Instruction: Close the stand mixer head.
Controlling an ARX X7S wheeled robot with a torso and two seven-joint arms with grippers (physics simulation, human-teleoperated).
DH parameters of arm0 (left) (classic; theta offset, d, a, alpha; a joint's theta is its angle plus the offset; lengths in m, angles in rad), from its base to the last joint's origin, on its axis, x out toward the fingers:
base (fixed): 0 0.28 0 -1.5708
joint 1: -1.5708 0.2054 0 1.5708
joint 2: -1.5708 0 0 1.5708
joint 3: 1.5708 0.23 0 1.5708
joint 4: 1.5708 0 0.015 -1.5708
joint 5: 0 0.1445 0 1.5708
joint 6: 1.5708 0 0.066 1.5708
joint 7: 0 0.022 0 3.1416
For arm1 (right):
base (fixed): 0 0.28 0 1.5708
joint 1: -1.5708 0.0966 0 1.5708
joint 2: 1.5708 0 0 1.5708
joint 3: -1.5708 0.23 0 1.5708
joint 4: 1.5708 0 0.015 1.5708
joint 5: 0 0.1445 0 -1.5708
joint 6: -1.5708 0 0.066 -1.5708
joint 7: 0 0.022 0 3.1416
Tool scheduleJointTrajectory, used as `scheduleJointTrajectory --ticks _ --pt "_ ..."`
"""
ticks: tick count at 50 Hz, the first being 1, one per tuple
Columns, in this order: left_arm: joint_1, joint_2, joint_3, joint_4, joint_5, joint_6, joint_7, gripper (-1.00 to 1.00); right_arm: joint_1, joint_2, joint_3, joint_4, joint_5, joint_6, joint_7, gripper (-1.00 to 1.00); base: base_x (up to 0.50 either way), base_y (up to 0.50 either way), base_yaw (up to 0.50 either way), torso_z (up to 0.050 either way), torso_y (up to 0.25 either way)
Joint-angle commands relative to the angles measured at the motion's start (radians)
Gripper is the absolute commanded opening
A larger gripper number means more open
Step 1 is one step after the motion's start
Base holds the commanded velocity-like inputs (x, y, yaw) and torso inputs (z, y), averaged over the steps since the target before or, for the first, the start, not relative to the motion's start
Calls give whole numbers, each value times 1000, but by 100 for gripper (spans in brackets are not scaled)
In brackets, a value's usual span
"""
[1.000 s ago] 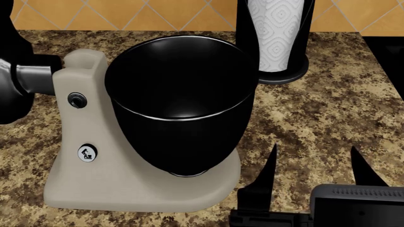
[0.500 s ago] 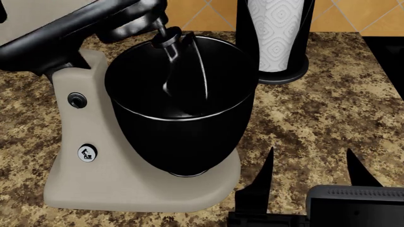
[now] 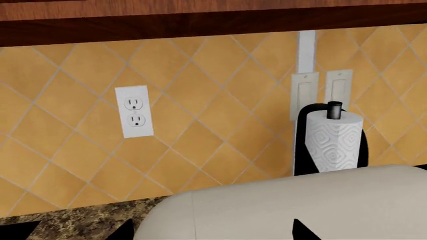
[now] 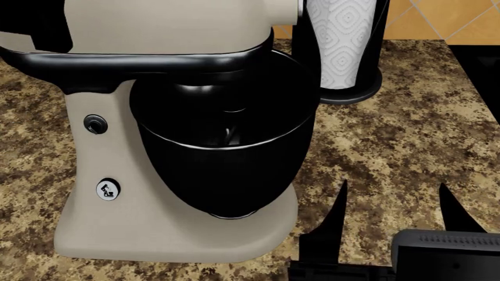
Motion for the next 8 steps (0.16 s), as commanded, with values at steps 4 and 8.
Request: scheduleJointTrajectory --ticks 4,8 --pt "73 42 75 -8 -177 26 11 100 3 9 10 -12 17 0 12 100 3 -2 -4 0 0" --pt "76 36 69 3 -198 27 -8 100 2 12 13 -13 21 -2 15 100 3 -2 -3 0 0"
